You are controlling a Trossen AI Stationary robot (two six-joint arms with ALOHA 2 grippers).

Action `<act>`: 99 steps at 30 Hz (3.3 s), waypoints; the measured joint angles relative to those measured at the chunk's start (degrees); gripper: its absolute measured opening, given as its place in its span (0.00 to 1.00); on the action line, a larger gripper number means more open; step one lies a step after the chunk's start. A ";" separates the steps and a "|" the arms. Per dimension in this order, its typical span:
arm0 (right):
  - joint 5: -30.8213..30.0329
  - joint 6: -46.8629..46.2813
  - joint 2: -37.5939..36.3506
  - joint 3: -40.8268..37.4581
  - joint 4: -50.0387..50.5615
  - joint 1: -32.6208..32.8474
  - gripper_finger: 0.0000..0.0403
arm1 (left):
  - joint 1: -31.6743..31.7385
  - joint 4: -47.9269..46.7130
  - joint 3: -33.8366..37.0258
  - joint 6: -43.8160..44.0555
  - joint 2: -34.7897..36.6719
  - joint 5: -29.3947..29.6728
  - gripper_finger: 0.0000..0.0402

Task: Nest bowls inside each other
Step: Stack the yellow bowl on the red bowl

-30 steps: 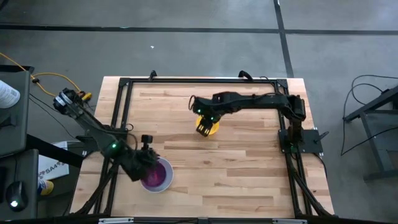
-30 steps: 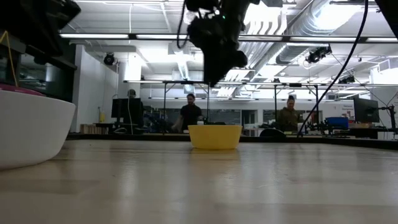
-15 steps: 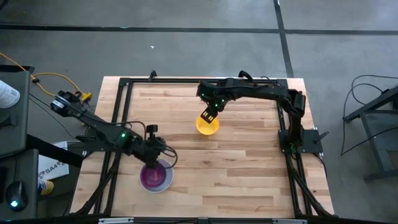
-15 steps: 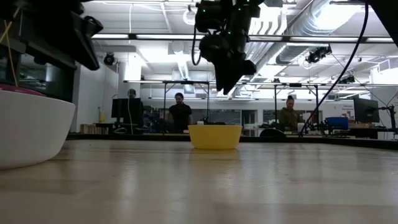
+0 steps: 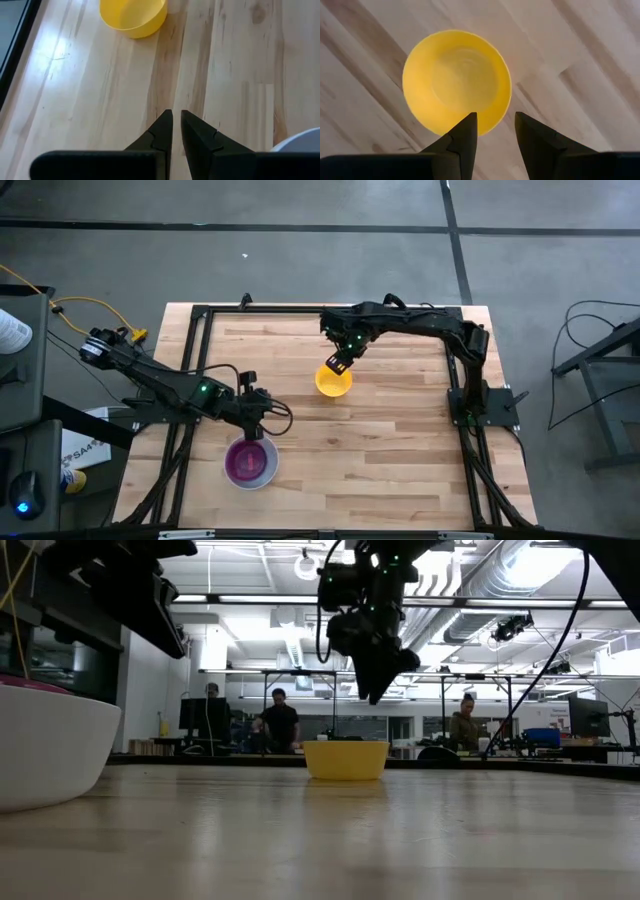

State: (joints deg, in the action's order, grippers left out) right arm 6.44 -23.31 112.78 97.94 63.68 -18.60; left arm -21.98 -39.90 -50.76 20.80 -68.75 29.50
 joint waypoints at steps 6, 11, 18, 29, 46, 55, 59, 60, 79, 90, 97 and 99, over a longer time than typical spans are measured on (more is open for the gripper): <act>-0.28 -1.11 0.21 -5.18 -1.58 0.12 0.31 | -0.13 0.29 0.00 -0.78 -0.51 -0.06 0.09; 0.02 -1.98 0.23 -8.02 -3.75 0.22 0.31 | -0.12 0.77 0.00 -1.07 -1.40 -0.21 0.09; 0.09 -6.43 0.23 -8.55 -6.64 0.16 0.31 | -0.13 1.43 -0.02 -1.07 -1.92 -0.26 0.09; -2.18 -16.70 0.23 -8.55 -7.55 0.08 0.31 | -0.13 1.20 -0.02 -1.05 -1.97 -0.43 0.09; 0.49 -20.22 0.17 -13.79 -9.68 1.10 0.31 | -0.15 0.74 -0.02 -1.07 -1.97 -0.61 0.09; 1.43 -20.13 0.17 -14.13 -12.79 2.22 0.31 | -0.15 0.78 -0.02 -1.22 -1.97 -0.61 0.09; 1.39 -20.08 0.17 -14.13 -12.82 2.22 0.31 | -0.15 0.78 -0.02 -1.22 -1.97 -0.61 0.09; 1.40 -20.05 0.17 -14.13 -12.85 2.22 0.30 | -0.15 0.78 -0.02 -1.22 -1.97 -0.61 0.09; 4.09 -18.85 0.17 -14.13 -14.77 2.20 0.16 | -0.15 0.81 -0.02 -1.22 -1.97 -0.61 0.09; 4.06 -17.52 0.17 -14.13 -16.99 2.07 0.20 | -0.15 0.81 -0.02 -1.22 -1.97 -0.61 0.09; 4.12 -17.09 0.36 -14.13 -18.63 2.00 0.22 | -0.15 0.81 -0.02 -1.22 -1.97 -0.61 0.09; 4.58 -17.04 1.09 -14.13 -19.16 1.97 0.22 | -0.15 0.84 -0.02 -1.22 -1.97 -0.61 0.09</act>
State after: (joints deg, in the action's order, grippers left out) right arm 11.02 -40.35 113.87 83.81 44.52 -16.63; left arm -22.13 -39.05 -50.78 19.57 -70.72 28.89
